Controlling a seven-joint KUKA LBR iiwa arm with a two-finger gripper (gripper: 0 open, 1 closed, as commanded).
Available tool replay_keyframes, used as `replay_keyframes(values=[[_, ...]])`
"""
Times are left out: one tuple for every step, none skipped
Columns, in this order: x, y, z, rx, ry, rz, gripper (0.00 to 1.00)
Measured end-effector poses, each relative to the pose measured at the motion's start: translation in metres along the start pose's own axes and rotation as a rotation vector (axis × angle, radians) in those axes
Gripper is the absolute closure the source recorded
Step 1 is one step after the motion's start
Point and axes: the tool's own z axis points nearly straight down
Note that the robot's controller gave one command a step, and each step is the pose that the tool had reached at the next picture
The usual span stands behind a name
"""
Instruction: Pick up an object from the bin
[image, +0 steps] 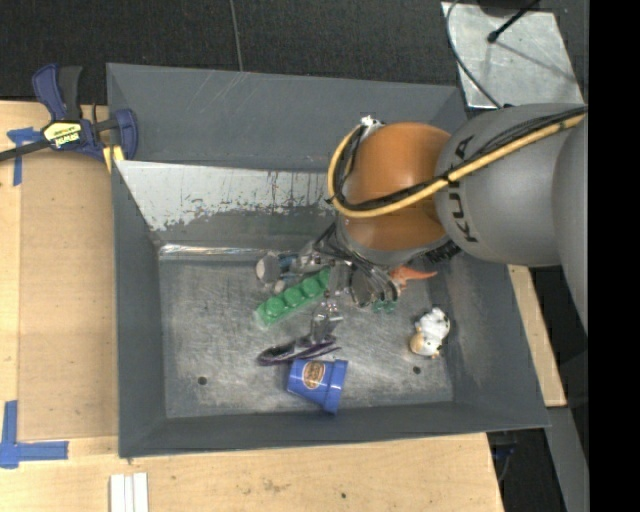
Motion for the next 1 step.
replay_keyframes(values=[[-0.0450,-0.0056,0.0506,-0.001,0.007,-0.141,0.00]])
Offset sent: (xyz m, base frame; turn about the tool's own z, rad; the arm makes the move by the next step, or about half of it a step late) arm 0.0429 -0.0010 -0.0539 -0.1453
